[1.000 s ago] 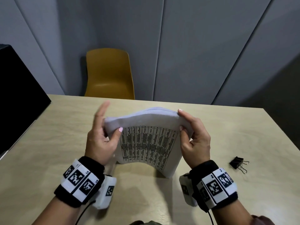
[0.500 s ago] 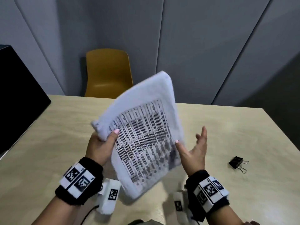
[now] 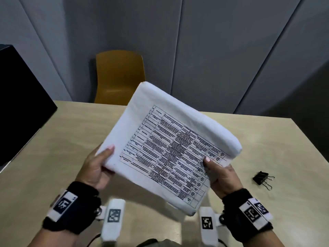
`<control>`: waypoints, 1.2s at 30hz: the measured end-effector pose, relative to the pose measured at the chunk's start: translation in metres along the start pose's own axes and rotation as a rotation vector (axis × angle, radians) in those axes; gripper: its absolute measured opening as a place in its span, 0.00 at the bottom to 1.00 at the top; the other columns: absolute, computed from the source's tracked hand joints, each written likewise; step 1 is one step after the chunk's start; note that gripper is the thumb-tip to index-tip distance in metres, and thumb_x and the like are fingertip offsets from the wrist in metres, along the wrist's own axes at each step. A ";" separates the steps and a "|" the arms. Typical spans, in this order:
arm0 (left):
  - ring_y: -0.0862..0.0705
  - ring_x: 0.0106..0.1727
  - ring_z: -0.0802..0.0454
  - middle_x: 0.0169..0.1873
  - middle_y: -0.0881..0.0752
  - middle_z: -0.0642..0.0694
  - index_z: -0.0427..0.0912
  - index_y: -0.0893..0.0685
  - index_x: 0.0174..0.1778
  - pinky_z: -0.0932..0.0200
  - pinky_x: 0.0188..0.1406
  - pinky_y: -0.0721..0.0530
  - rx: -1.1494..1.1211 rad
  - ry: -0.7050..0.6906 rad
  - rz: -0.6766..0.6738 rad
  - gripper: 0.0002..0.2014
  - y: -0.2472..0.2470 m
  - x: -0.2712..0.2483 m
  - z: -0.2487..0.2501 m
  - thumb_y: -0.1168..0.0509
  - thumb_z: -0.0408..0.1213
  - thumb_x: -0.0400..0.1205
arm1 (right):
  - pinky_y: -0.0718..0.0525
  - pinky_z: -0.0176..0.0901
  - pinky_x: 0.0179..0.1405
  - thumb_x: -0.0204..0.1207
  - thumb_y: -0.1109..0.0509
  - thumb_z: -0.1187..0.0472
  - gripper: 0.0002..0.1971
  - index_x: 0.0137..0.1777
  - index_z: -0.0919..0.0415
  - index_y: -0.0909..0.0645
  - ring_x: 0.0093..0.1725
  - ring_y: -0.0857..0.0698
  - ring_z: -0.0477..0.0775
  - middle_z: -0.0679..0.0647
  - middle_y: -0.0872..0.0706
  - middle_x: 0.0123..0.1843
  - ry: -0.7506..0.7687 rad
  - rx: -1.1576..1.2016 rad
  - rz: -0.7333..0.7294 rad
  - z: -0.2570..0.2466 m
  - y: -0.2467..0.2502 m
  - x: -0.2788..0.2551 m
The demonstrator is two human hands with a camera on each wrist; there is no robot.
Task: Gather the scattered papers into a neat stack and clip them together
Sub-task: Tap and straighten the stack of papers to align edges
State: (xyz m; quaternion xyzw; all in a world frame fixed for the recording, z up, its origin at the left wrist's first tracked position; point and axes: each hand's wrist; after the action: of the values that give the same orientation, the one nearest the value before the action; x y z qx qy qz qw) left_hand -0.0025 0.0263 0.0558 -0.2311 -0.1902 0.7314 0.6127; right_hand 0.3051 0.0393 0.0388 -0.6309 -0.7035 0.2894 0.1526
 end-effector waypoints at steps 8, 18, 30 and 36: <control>0.11 0.37 0.58 0.39 0.08 0.51 0.41 0.09 0.38 0.64 0.39 0.13 0.558 0.011 -0.153 0.18 0.015 -0.002 0.006 0.17 0.41 0.54 | 0.12 0.44 0.44 0.66 0.24 0.73 0.08 0.41 0.61 0.12 0.41 0.11 0.54 0.54 0.08 0.40 0.082 -0.509 0.008 0.000 0.002 -0.003; 0.11 0.48 0.58 0.43 0.08 0.60 0.43 0.15 0.54 0.69 0.47 0.15 0.679 -0.186 -0.034 0.19 0.013 0.001 -0.015 0.24 0.26 0.68 | 0.15 0.31 0.48 0.65 0.27 0.82 0.24 0.56 0.58 0.18 0.47 0.13 0.35 0.41 0.11 0.50 0.293 -0.631 0.136 0.004 -0.006 0.003; 0.12 0.39 0.67 0.35 0.09 0.61 0.43 0.15 0.49 0.71 0.43 0.15 0.670 -0.224 0.072 0.20 0.002 0.003 -0.015 0.22 0.26 0.64 | 0.17 0.26 0.37 0.65 0.27 0.82 0.15 0.49 0.67 0.16 0.34 0.14 0.32 0.35 0.10 0.32 0.269 -0.665 0.174 0.009 -0.012 0.007; 0.16 0.27 0.73 0.21 0.14 0.65 0.33 0.18 0.51 0.79 0.26 0.22 0.582 -0.237 0.186 0.11 -0.025 -0.004 -0.012 0.33 0.20 0.74 | 0.13 0.33 0.39 0.65 0.29 0.84 0.22 0.36 0.52 0.14 0.35 0.12 0.37 0.40 0.09 0.31 0.254 -0.625 0.209 0.008 -0.023 0.009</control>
State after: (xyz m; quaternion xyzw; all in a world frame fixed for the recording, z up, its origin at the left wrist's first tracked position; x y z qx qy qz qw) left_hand 0.0253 0.0267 0.0608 0.0242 -0.0212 0.8298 0.5572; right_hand 0.2811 0.0455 0.0451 -0.7466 -0.6652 -0.0068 0.0080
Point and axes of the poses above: each hand's wrist, its own x-axis towards the middle knuckle, its own y-axis out of the back of the hand, z = x × y
